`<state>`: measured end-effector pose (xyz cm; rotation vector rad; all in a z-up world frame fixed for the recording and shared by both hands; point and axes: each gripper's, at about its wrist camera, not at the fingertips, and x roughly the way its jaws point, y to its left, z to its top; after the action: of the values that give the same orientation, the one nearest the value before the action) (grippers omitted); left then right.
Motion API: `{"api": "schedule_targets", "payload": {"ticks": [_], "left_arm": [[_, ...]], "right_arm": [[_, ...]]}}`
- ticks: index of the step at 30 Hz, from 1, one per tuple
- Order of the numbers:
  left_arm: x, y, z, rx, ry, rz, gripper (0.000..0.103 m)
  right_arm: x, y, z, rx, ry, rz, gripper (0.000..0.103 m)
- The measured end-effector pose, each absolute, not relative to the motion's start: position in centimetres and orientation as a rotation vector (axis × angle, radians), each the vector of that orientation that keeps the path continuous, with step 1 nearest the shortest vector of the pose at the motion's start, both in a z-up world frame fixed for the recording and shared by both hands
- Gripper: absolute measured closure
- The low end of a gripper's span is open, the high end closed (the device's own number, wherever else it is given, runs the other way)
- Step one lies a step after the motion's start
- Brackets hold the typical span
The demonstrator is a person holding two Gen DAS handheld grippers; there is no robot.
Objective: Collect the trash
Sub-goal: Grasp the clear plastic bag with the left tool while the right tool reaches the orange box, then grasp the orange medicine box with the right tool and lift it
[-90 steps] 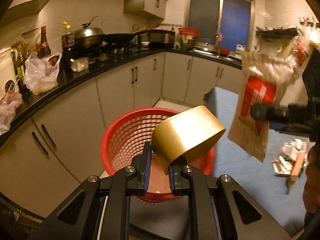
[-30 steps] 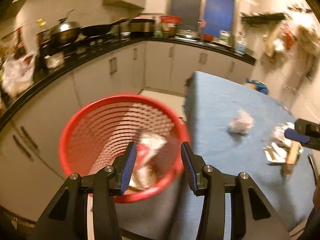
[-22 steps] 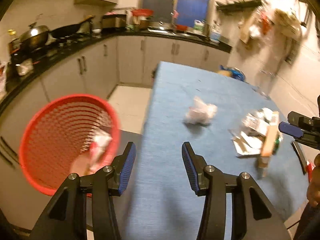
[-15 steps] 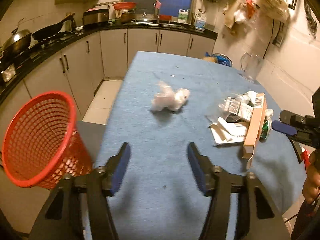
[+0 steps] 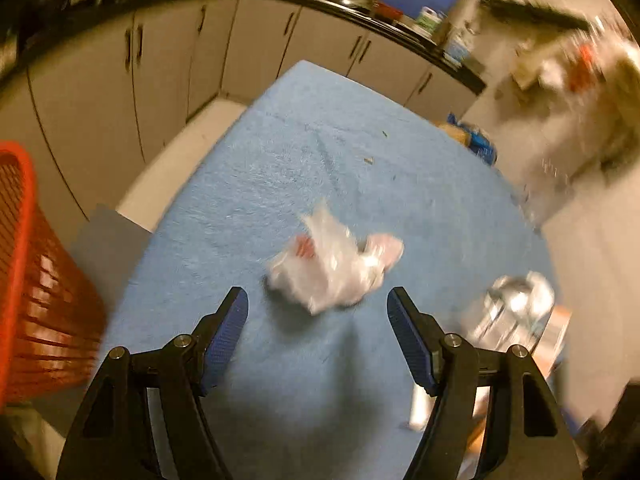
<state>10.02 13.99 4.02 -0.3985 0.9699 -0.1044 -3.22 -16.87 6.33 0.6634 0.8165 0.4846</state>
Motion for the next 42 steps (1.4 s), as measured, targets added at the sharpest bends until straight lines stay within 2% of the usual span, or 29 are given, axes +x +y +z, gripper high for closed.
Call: {"api": "schedule_targets", "payload": {"ticks": [6,10,13,17,19,33,35,36,42], "left_arm": [[13.5,13.1,3.1,-0.429,0.984,-0.061,0.032],[14.1,12.8,2.5,-0.418,0.984,-0.071,0.040],[13.6,12.2,2.8,-0.383,0.957,-0.090,0.051],[11.8,11.0,3.7,-0.312,0.912,-0.113,0.057],[10.5,10.6,4.4,-0.281,0.885,-0.126,0.057],[1.2,11.2,7.8,-0.167,0.719,-0.133,0.057],[0.5,11.3,7.9,-0.156,0.711,-0.137,0.057],[0.0,11.3,7.9,-0.150,0.704,-0.137,0.057],[-1.7,11.7,7.6,-0.145,0.694,-0.147,0.057]], "right_arm": [[-2.8,-17.6,5.3,0.691,0.835,0.473,0.042],[-2.7,-17.5,5.1,0.692,0.844,0.478,0.042],[-2.5,-17.2,4.8,0.695,0.852,0.477,0.042],[-2.1,-16.3,4.2,0.710,0.875,0.459,0.040],[-1.8,-15.8,3.8,0.717,0.890,0.442,0.035],[0.9,-11.6,2.4,0.658,0.976,0.300,0.032],[0.9,-11.4,2.4,0.641,0.964,0.287,0.036],[0.9,-11.4,2.5,0.636,0.961,0.288,0.042],[-0.4,-12.1,3.6,0.590,0.928,0.294,0.046]]}}
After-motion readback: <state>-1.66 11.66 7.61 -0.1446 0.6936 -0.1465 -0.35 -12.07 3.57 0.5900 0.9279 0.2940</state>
